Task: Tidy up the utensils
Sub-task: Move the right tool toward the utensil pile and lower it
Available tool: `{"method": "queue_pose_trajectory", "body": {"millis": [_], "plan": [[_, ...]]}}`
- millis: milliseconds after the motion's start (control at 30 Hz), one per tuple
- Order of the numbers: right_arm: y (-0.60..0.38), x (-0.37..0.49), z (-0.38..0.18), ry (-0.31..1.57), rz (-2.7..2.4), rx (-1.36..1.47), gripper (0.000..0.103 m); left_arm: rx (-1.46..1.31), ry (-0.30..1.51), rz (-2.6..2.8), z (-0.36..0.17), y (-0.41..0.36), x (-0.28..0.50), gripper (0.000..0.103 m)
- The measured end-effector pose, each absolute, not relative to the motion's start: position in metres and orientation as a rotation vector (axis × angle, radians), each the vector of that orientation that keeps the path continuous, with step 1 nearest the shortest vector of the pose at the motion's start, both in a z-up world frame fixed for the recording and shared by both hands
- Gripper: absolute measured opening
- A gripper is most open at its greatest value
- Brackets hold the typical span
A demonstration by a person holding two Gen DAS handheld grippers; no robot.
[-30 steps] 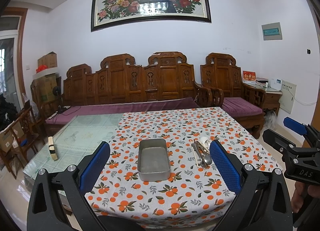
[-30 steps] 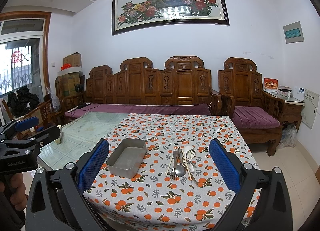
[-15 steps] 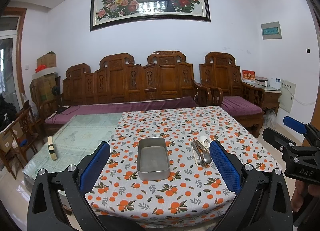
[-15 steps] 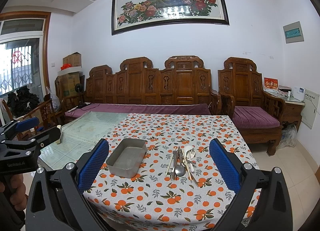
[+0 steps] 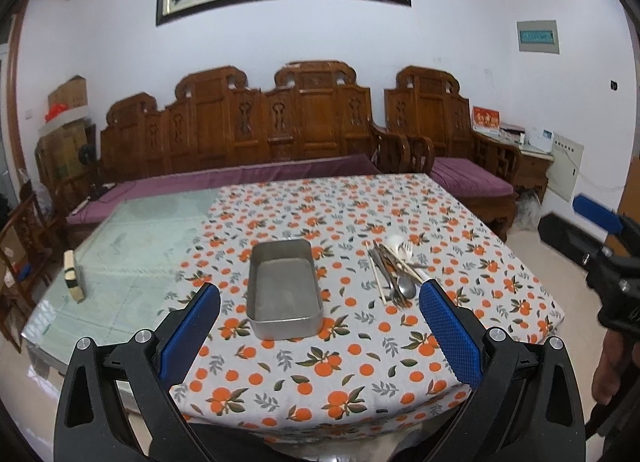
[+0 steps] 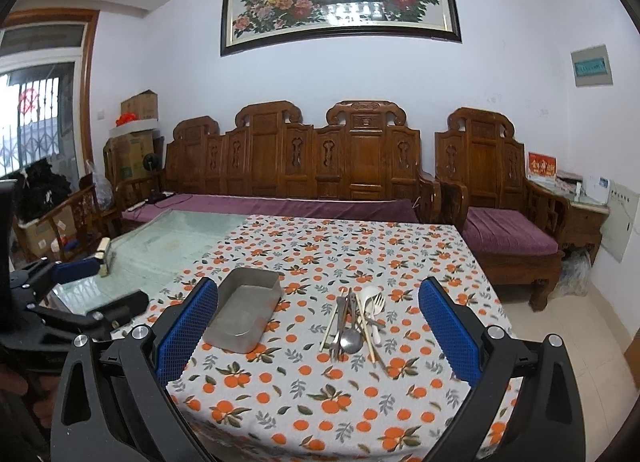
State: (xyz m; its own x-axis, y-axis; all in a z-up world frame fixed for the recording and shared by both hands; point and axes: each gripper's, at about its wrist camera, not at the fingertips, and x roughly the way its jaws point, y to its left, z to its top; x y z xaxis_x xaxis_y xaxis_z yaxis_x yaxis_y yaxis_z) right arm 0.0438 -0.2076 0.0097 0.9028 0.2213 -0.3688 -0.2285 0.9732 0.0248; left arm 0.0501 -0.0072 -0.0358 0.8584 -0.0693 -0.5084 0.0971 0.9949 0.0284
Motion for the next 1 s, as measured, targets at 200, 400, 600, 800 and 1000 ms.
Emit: {"method": "queue_pose_trajectory", "body": {"millis": [200,400,600,800,1000], "plan": [[-0.199,0.073,-0.001,0.37,0.235,-0.102,0.1,0.068,0.574,-0.118,-0.051,-0.013,0.08,0.097],[-0.21,0.12,-0.024,0.43,0.221,-0.126,0.093,0.091,0.606,-0.144,-0.063,-0.022,0.114,0.097],[-0.231,0.166,-0.044,0.492,0.242,-0.098,0.078,0.104,0.654,-0.197,-0.077,-0.034,0.148,0.097],[-0.254,0.202,-0.073,0.575,0.242,-0.086,0.054,0.107,0.701,-0.257,-0.095,-0.046,0.179,0.097],[-0.265,0.233,-0.12,0.696,0.272,-0.053,0.04,0.087,0.748,-0.299,-0.117,-0.053,0.202,0.096]]}}
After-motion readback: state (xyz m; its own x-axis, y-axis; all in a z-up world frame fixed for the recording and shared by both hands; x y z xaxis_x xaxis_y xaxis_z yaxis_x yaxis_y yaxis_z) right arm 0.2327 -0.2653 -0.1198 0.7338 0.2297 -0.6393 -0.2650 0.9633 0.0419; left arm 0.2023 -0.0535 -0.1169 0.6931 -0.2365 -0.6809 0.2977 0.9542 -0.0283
